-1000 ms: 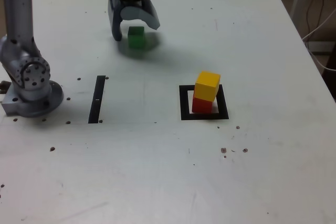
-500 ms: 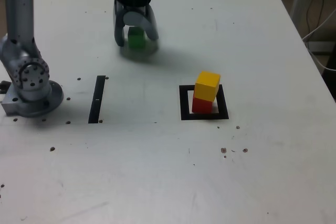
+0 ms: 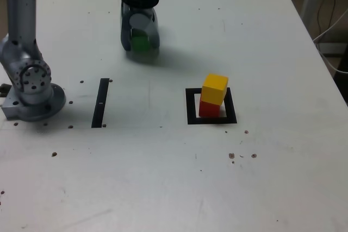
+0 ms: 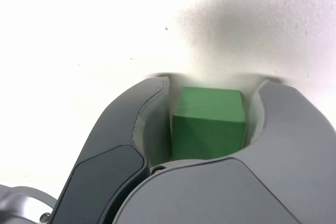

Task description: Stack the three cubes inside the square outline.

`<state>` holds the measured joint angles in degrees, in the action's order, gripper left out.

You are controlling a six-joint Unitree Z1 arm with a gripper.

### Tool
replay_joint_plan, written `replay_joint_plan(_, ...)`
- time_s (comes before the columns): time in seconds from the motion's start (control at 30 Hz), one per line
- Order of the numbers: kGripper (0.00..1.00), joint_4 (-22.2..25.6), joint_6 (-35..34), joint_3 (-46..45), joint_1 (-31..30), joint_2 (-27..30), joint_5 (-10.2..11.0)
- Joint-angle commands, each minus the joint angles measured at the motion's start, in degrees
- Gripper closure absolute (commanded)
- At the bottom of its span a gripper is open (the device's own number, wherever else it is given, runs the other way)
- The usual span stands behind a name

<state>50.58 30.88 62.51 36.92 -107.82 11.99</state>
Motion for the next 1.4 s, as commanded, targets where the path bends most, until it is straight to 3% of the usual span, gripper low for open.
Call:
replay_joint_plan(0.0, 0.85, 0.2, 0.6, 0.2, 0.2, -0.2, -0.7)
replay_joint_plan(0.13, 0.87, 1.0, 2.0, 0.5, 0.3, 0.3, -2.7)
replay_joint_plan(0.27, 0.87, 2.5, 3.6, 1.0, -1.0, 2.1, -5.9)
replay_joint_plan(0.37, 0.87, 4.3, 3.4, 2.1, -4.1, 4.9, -7.7)
replay_joint_plan(0.53, 0.89, 9.0, -0.2, 5.3, -11.2, 9.3, -8.7)
replay_joint_plan(0.73, 0.89, 15.9, -7.1, 9.9, -19.0, 10.6, -8.3)
replay_joint_plan(1.03, 0.89, 27.6, -18.7, 21.7, -33.5, 9.4, -5.1)
replay_joint_plan(1.37, 0.89, 31.8, -24.9, 32.1, -44.8, 4.7, -5.2)
